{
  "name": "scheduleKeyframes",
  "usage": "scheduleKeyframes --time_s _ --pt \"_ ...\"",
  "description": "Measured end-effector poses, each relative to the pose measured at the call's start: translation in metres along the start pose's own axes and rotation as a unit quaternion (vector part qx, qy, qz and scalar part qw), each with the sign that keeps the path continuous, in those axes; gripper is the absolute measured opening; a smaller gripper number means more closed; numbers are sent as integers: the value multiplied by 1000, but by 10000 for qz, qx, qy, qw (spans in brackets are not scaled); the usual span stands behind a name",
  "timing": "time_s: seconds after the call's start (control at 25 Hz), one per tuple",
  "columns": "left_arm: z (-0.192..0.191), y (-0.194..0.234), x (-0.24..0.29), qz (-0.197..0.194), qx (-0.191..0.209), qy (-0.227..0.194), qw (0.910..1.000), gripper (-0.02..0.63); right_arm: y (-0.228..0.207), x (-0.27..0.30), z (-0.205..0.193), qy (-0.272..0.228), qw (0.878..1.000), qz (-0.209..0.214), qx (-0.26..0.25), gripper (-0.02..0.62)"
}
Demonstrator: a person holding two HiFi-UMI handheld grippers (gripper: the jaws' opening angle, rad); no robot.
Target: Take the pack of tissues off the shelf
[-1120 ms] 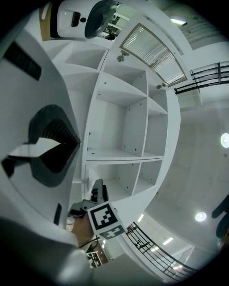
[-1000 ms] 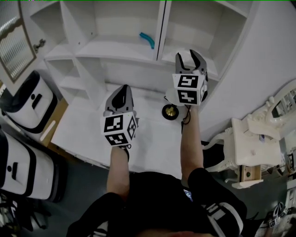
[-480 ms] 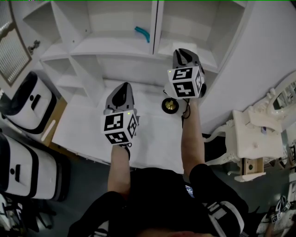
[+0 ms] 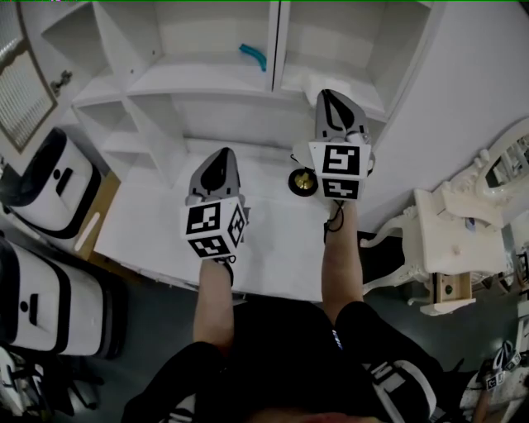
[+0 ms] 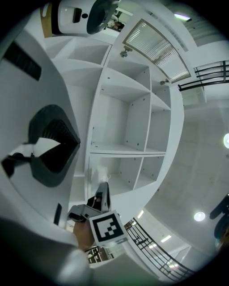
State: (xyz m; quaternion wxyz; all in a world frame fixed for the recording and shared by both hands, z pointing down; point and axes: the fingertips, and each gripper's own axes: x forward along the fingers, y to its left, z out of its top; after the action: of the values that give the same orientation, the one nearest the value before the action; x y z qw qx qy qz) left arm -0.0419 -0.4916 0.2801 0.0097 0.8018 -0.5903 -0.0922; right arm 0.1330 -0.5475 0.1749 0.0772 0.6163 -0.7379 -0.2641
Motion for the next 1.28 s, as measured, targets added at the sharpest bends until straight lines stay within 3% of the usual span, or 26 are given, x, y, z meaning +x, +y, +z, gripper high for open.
scheduleKeyframes --time_s 0.24,0.4,0.52,0.6,0.72,0.92,1.08,1.28 --pt "-6 -19 -5 -313 -169 81 9993 9 3 -43 6 -277 9975 214 615 25" --pt "-18 -35 -4 -351 289 297 9985 9 7 -63 -11 -104 9948 247 986 25" --pt "-32 -57 -7 -817 -92 446 9956 9 12 -77 -34 128 9918 248 1250 25" --pt "-42 -67 -11 -991 -147 586 9932 9 17 -86 -52 308 9879 297 1491 25" --pt "-54 -75 -14 -1084 -128 775 9910 9 26 -95 -75 477 9791 431 1930 25" --pt "-73 -75 -19 -1124 -265 1018 9881 9 48 -108 -103 819 9752 555 1981 25" --pt "-82 -78 -24 -1216 -468 1126 9851 9 66 -121 -116 842 9647 778 2371 25" --pt "-88 -79 -28 -1111 -70 1191 9866 9 78 -133 -123 890 9599 954 2481 25"
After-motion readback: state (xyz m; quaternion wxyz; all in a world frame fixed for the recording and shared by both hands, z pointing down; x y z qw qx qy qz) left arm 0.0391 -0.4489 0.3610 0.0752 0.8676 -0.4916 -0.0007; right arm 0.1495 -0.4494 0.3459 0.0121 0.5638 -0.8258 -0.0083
